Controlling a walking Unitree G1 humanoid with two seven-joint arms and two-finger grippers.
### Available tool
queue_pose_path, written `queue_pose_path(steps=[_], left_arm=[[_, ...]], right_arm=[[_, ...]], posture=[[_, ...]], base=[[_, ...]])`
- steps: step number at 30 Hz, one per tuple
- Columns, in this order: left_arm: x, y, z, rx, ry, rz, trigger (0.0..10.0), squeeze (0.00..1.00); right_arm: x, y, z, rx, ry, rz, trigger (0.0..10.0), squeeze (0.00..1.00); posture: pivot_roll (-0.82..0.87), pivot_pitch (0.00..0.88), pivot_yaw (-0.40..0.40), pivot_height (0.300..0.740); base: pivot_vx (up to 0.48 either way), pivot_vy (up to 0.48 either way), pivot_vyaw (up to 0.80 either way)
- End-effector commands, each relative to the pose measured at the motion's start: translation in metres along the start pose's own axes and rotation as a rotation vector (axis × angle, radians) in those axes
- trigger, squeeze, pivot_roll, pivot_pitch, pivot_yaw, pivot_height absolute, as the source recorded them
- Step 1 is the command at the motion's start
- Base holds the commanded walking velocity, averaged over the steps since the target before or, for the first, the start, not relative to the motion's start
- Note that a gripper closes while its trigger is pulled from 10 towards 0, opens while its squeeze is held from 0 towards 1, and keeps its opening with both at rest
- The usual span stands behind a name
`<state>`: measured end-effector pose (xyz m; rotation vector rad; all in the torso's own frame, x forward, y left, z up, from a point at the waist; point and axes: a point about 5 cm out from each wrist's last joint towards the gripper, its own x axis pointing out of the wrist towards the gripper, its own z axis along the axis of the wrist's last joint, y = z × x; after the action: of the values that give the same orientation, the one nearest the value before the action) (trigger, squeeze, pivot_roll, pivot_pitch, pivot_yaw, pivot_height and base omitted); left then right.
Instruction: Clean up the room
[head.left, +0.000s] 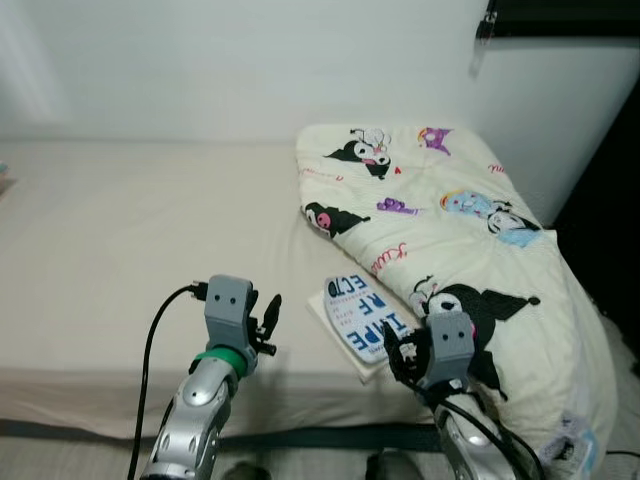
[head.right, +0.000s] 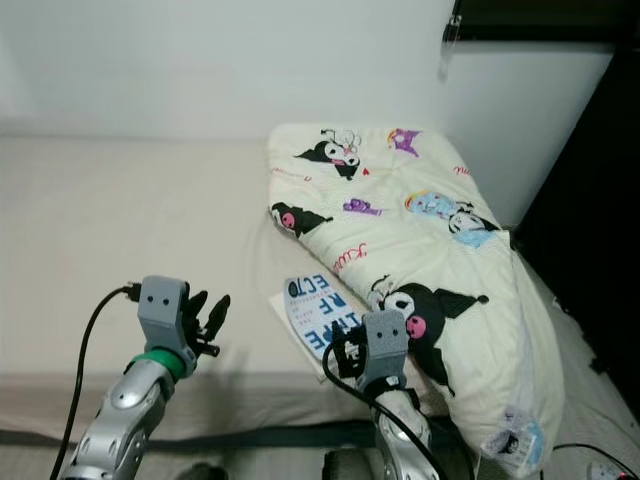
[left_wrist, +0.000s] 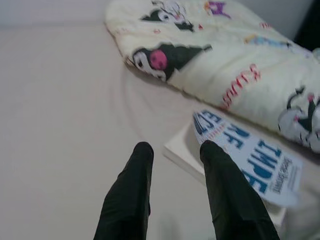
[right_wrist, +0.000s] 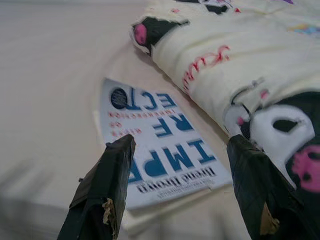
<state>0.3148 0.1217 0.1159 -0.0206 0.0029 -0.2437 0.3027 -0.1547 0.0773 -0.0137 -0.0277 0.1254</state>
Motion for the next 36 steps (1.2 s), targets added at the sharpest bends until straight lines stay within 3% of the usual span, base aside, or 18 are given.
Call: queue_pose_path(steps=[1, 12, 21, 22, 23, 24, 25, 26, 27, 28, 30, 31, 33, 36], left_arm=[[-0.002, 0.002, -0.003, 0.018, 0.024, -0.002, 10.0, 0.00], [-0.002, 0.002, -0.002, 0.026, 0.024, -0.010, 10.0, 0.00], [-0.001, -0.003, 0.005, 0.034, 0.008, -0.034, 10.0, 0.00], [0.000, -0.004, 0.009, 0.040, -0.004, -0.041, 10.0, 0.00], [0.000, -0.004, 0.009, 0.040, -0.004, -0.041, 10.0, 0.00], [0.002, -0.004, 0.014, 0.048, -0.018, -0.048, 10.0, 0.00], [0.002, -0.004, 0.014, 0.048, -0.018, -0.048, 10.0, 0.00], [0.004, -0.003, 0.021, 0.068, -0.042, -0.062, 10.0, 0.00], [0.004, -0.003, 0.021, 0.068, -0.042, -0.062, 10.0, 0.00], [0.005, -0.003, 0.027, 0.082, -0.059, -0.071, 10.0, 0.00], [0.009, 0.003, 0.044, 0.106, -0.104, -0.088, 10.0, 0.00], [0.009, 0.003, 0.044, 0.106, -0.104, -0.088, 10.0, 0.00], [0.014, 0.016, 0.070, 0.109, -0.154, -0.080, 10.0, 0.00], [0.015, 0.020, 0.077, 0.099, -0.162, -0.071, 10.0, 0.00]], right_arm=[[-0.003, -0.001, -0.004, 0.008, 0.008, -0.015, 10.0, 0.00], [-0.003, 0.000, -0.005, 0.022, 0.006, -0.009, 10.0, 0.00], [0.003, 0.009, -0.006, 0.086, 0.009, 0.035, 10.0, 0.00], [0.004, 0.012, -0.007, 0.163, 0.016, 0.050, 10.0, 0.00], [0.004, 0.012, -0.007, 0.163, 0.016, 0.050, 10.0, 0.00], [0.005, 0.014, -0.008, 0.267, 0.026, 0.053, 10.0, 0.00], [0.005, 0.014, -0.008, 0.267, 0.026, 0.053, 10.0, 0.00], [0.005, 0.015, -0.009, 0.385, 0.032, 0.046, 10.0, 0.00], [0.005, 0.015, -0.009, 0.385, 0.032, 0.046, 10.0, 0.00], [0.004, 0.016, -0.010, 0.463, 0.032, 0.041, 10.0, 0.00], [0.001, 0.013, -0.013, 0.569, 0.029, 0.002, 10.0, 0.00], [0.001, 0.013, -0.013, 0.569, 0.029, 0.002, 10.0, 0.00], [-0.001, 0.006, -0.019, 0.710, 0.030, -0.039, 10.0, 0.00], [0.001, 0.005, -0.020, 0.767, 0.040, -0.023, 10.0, 0.00]], posture=[[-0.15, 0.101, 0.093, 0.596], [-0.14, 0.108, 0.099, 0.567], [-0.12, 0.116, 0.108, 0.532], [-0.12, 0.118, 0.111, 0.532], [-0.12, 0.118, 0.111, 0.532], [-0.11, 0.117, 0.112, 0.532], [-0.11, 0.117, 0.112, 0.532], [-0.11, 0.119, 0.111, 0.532], [-0.11, 0.119, 0.111, 0.532], [-0.11, 0.120, 0.112, 0.532], [-0.10, 0.124, 0.119, 0.532], [-0.10, 0.124, 0.119, 0.532], [-0.09, 0.132, 0.138, 0.532], [-0.08, 0.140, 0.144, 0.532]], base=[[0.000, 0.000, 0.00], [0.000, 0.000, 0.00], [0.000, 0.000, 0.00], [0.000, 0.000, 0.00], [0.000, 0.000, 0.00], [0.000, 0.000, 0.00], [0.000, 0.000, 0.00], [0.000, 0.000, 0.00], [0.000, 0.000, 0.00], [0.000, 0.000, 0.00], [0.000, 0.000, 0.00], [0.000, 0.000, 0.00], [0.000, 0.000, 0.00], [0.000, 0.000, 0.00]])
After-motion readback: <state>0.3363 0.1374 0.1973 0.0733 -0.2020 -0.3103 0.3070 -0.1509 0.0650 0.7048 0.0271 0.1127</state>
